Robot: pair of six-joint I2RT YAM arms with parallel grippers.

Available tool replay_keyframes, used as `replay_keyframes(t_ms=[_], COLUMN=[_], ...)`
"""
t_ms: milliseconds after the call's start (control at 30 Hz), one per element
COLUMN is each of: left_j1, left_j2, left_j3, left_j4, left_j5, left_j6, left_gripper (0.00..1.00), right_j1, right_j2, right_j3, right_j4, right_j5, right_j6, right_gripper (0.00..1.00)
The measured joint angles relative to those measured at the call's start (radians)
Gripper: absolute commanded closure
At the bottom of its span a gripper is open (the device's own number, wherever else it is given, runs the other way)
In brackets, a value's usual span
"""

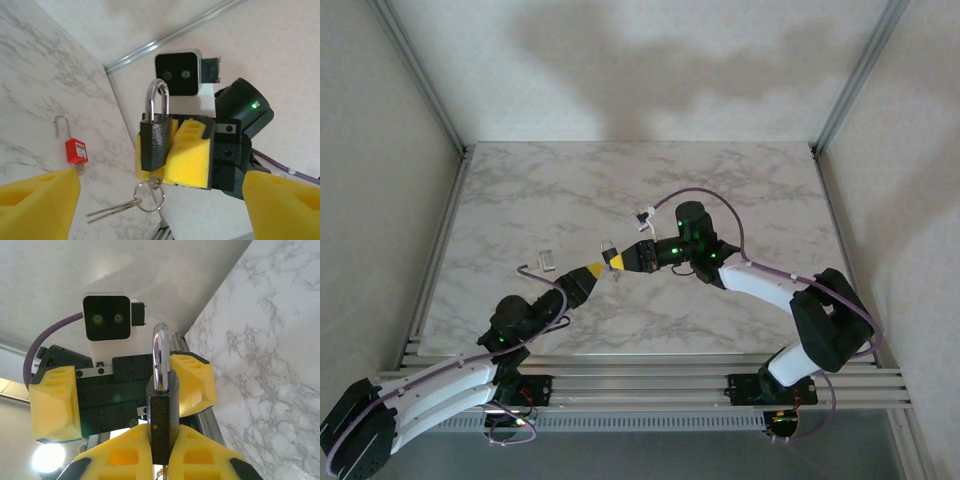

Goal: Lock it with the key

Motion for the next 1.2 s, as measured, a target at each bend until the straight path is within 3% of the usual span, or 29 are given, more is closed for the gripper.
replay_keyframes(t_ms=[367,467,633,767,900,1200], left_j1=[0.002,0.004,0.007,0.01,0.013,0.014], left_j2=[0.016,0.027,0.048,0.058,0.057,0.056], left_j3=[0.006,0.01,0.013,0.016,0.017,0.017], left_j4=[0.045,0.046,0.05,0.037,0.036,0.045], left_j5=[0.04,0.045,0.052,0.06,0.06,0.063], left_j6=[-0.031,-0.033,-0.028,-0.024,-0.019,-0.014], left_gripper=[0.37,0.36,0.25,0.25,0.4,0.5], right_j1=[0.004,0.01,0.016,0.03,0.043,0.071], right_j2=[0.052,0.064,0.064,0.064,0.064,0.064], right_j3=[0.006,0.009,0.016,0.029,0.035,0.047], right_j4=[0.037,0.037,0.021,0.006,-0.01,-0.042], right_j5=[-0.055,-0.071,-0.076,-0.081,-0.08,-0.089], right_j6=[0.055,0.056,0.044,0.026,0.01,-0.018], right_gripper=[1.0,1.0,1.0,1.0,1.0,1.0])
